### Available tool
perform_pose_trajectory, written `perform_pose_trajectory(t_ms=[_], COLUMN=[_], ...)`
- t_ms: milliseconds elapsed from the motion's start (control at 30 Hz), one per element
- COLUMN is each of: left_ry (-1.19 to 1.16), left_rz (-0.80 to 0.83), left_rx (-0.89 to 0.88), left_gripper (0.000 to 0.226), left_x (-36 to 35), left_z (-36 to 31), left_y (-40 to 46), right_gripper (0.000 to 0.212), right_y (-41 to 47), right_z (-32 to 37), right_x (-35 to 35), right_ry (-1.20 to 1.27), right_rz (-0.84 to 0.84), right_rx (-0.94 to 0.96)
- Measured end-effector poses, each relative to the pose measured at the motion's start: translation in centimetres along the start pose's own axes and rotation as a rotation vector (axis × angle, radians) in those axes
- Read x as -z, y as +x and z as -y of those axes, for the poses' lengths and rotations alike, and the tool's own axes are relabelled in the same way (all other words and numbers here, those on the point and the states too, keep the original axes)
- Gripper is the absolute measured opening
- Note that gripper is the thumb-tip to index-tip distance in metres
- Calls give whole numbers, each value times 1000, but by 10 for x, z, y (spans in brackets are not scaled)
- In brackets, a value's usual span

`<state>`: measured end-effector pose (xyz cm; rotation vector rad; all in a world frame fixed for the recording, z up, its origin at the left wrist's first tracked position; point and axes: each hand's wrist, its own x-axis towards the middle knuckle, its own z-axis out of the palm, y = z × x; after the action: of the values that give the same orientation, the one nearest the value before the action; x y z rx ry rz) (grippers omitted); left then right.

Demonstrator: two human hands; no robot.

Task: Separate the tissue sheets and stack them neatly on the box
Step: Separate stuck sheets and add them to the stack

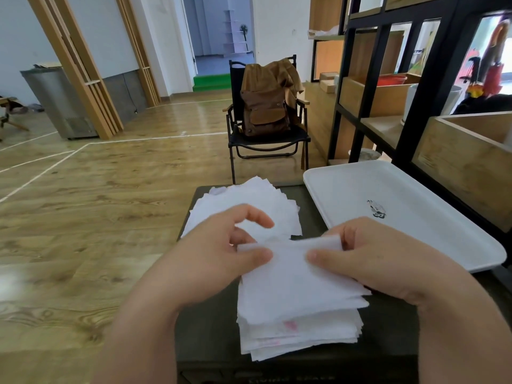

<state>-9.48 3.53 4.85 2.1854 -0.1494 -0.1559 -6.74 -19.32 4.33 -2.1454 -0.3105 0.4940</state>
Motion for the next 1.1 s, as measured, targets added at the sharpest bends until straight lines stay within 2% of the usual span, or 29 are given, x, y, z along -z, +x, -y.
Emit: perform_pose_trajectory(t_ms=[67, 167, 300, 333, 467, 533, 633, 733, 833, 967, 1100], left_ry=[117, 203, 187, 229, 436, 458, 409, 327, 112, -201, -462], left_rz=[48, 14, -330, -339, -24, -33, -201, -381, -549, -600, -569], left_rx=[82, 150, 110, 97, 145, 124, 37, 32, -30, -197, -248], left_gripper=[27, 24, 23, 30, 51, 46, 26, 28, 33, 52, 52], left_x=[-6, -9, -1, 1, 1, -3, -10, -12, -8, -2, 1], left_z=[7, 14, 20, 23, 39, 45, 46, 49, 44, 25, 17], left_y=[5, 10, 16, 16, 15, 20, 28, 33, 33, 24, 18], right_gripper=[29, 22, 25, 29, 37, 36, 29, 21, 18, 31, 52], right_y=[5, 9, 11, 12, 16, 17, 18, 19, 23, 27, 28], right_z=[-6, -12, -16, -16, -9, -7, -6, -4, -4, -2, 3], right_x=[-5, -6, -4, -4, -2, -4, -7, -9, -12, -19, -26], right_ry=[-154, -211, -259, -281, -239, -211, -184, -141, -84, -8, 12], right_rz=[11, 4, -84, -135, -290, -302, -312, -353, -417, -437, -380], right_rx=[-91, -164, -186, -188, -170, -146, -100, -48, -2, 90, 188])
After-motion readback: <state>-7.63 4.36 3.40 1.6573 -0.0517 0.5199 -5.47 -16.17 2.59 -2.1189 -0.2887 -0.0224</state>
